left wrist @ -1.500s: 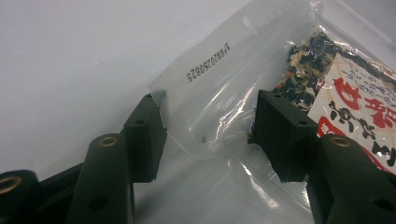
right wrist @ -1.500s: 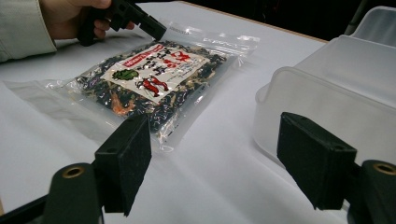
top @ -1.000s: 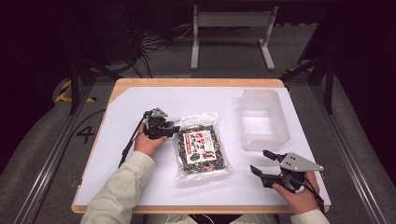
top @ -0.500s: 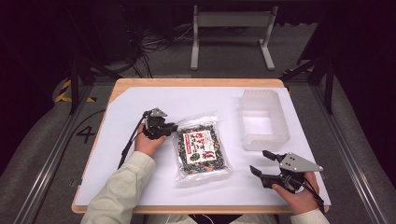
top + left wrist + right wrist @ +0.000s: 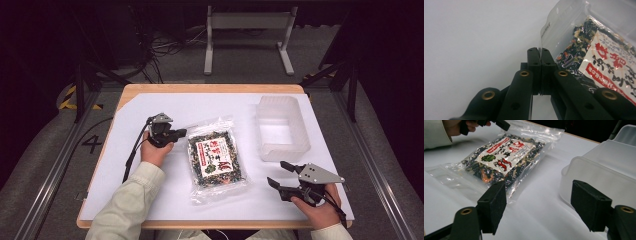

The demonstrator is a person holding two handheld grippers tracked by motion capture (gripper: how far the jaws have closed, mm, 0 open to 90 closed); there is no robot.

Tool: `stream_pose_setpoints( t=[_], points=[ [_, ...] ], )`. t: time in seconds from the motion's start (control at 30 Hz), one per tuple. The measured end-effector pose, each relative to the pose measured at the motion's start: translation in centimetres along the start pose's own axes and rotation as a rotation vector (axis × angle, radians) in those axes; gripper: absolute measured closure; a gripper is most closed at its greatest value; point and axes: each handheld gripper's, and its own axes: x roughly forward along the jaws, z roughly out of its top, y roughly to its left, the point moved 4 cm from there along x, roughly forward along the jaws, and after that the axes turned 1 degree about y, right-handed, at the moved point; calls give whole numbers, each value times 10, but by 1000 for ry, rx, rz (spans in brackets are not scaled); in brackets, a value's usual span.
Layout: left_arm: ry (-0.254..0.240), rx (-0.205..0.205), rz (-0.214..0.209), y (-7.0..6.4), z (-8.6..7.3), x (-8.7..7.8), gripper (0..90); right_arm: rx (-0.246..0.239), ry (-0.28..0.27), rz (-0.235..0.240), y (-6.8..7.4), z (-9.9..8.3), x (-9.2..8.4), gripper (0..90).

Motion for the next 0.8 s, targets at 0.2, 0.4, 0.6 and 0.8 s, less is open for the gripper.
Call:
stream_pose_setpoints(
  t=[0.2,0.4,0.6,0.8],
  points=[
    [-86,-2,-51,-9,14,-25,895,-4,-2,8,1,5,1,309],
    [-149,33,-90,-23,27,-45,897,-24,-2,28,5,12,2,330],
    [-194,81,-129,-39,40,-63,897,-44,-12,46,9,20,2,346],
    [-258,122,-159,-57,53,-84,898,-51,-24,60,11,29,4,344]
  ],
)
